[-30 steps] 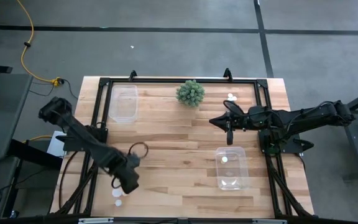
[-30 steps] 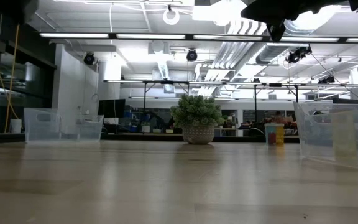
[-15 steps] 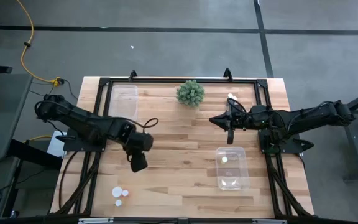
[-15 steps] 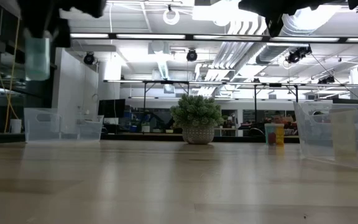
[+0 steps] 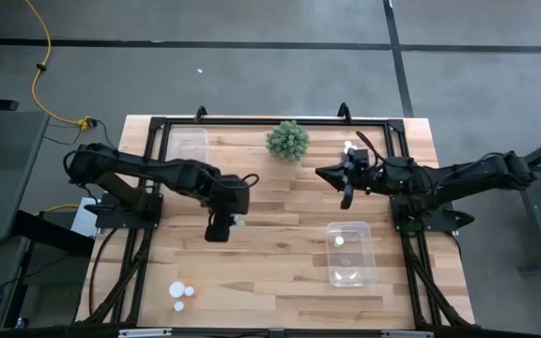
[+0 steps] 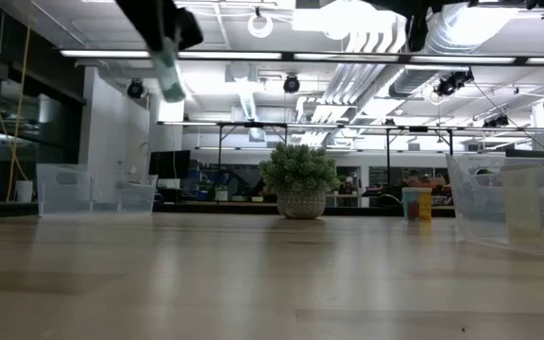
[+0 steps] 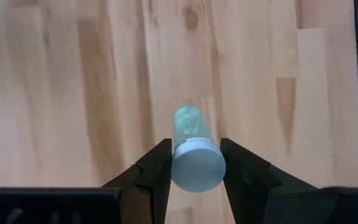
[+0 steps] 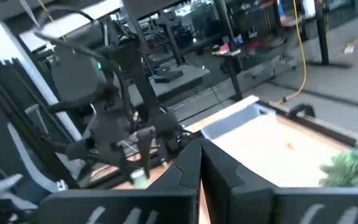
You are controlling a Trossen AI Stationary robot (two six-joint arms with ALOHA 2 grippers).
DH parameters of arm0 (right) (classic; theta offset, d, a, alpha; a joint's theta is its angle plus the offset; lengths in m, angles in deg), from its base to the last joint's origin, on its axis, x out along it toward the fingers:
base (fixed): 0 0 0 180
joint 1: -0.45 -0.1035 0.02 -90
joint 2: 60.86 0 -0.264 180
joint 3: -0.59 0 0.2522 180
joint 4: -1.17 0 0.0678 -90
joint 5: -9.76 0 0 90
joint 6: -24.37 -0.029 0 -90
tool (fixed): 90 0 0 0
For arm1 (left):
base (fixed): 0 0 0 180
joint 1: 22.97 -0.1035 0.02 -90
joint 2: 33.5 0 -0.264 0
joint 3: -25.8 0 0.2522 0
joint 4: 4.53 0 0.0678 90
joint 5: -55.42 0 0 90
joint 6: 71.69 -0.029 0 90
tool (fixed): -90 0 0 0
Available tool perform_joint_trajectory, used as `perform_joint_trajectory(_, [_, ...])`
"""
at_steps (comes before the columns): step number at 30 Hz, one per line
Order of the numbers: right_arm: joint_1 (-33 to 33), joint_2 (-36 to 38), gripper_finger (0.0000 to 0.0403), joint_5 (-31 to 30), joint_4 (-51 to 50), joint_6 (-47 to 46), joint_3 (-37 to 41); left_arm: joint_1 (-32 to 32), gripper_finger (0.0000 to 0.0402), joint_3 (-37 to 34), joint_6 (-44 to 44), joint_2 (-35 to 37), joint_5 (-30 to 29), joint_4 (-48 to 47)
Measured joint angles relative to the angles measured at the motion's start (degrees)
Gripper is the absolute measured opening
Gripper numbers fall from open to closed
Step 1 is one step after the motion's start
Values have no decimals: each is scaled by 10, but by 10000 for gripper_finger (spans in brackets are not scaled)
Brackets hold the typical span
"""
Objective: Pick and place medicine bottles into bin by pill shape (circle, oval)
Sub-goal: Put the left light blue tablet bottle into the right transparent bin
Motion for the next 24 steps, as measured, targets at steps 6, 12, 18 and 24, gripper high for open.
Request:
perform_joint_trajectory(6, [-23, -61, 1, 32, -72, -27, -49, -13, 115, 19, -64, 0, 0, 0])
perform_joint_trajectory(12, [-45, -156, 51, 95, -146, 8, -127, -2, 115, 19, -67, 0, 0, 17])
perform_joint_trajectory(18, [-55, -245, 161, 127, -147, 42, -175, 14, 115, 19, 2, 0, -28, 43])
perform_joint_trajectory(24, [-57, -329, 249, 163, -148, 100, -227, 13, 115, 19, 43, 0, -32, 55])
